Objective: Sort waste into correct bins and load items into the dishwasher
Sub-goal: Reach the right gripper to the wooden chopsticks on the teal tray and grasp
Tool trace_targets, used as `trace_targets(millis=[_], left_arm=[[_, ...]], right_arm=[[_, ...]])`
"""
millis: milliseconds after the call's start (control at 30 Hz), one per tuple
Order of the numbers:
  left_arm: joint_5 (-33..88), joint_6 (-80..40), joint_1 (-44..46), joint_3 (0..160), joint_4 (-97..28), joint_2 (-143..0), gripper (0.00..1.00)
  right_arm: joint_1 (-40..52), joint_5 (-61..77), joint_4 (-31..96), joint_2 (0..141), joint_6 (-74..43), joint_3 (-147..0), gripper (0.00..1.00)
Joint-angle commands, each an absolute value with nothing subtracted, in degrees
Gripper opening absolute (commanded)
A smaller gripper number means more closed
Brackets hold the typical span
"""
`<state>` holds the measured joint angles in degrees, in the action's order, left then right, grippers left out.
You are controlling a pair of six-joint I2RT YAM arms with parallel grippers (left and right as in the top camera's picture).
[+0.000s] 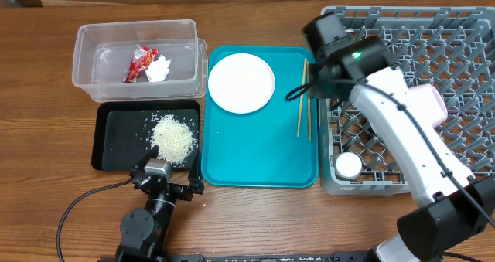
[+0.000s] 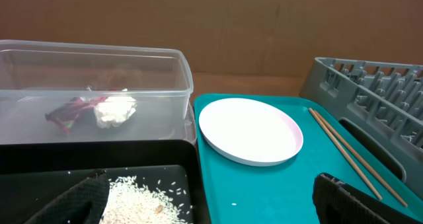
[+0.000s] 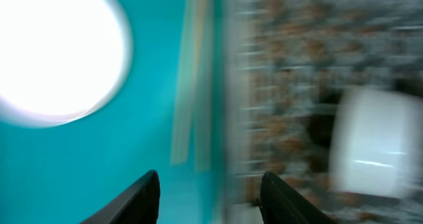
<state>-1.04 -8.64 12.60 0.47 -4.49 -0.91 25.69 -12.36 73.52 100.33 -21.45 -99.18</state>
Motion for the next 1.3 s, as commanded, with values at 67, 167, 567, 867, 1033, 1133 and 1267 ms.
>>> trace_targets(millis=[67, 167, 567, 867, 1033, 1133, 1267], left_arm=[[-0.4, -9.0, 12.3, 0.3, -4.4, -0.6, 1.0], [-0.4, -9.0, 12.3, 0.3, -4.4, -0.6, 1.0], [-0.4, -9.0, 12.3, 0.3, -4.4, -0.6, 1.0], [-0.4, -9.0, 12.3, 0.3, -4.4, -0.6, 1.0], [-0.4, -9.0, 12.3, 0.3, -4.4, -0.6, 1.0], [-0.4, -9.0, 12.3, 0.3, -4.4, -0.6, 1.0], [-0.4, -9.0, 12.3, 0.3, -4.4, -0.6, 1.0]], right_arm=[[27.7, -3.3, 67.3, 103.4, -26.3, -95.4, 0.46], [27.2, -4.3, 61.6, 105.6, -26.2, -92.3, 0.4], [24.8, -16.5, 50.7, 117.1, -22.3, -89.4, 0.32], [24.9, -15.4, 48.1, 123.2, -22.3, -89.4, 0.28], [24.9, -11.5, 48.0, 125.3, -23.2, -89.4, 0.13], [25.1, -10.6, 49.3, 125.4, -23.2, -89.4, 0.04], [25.4, -10.4, 52.1, 124.6, -23.9, -89.8, 0.04]])
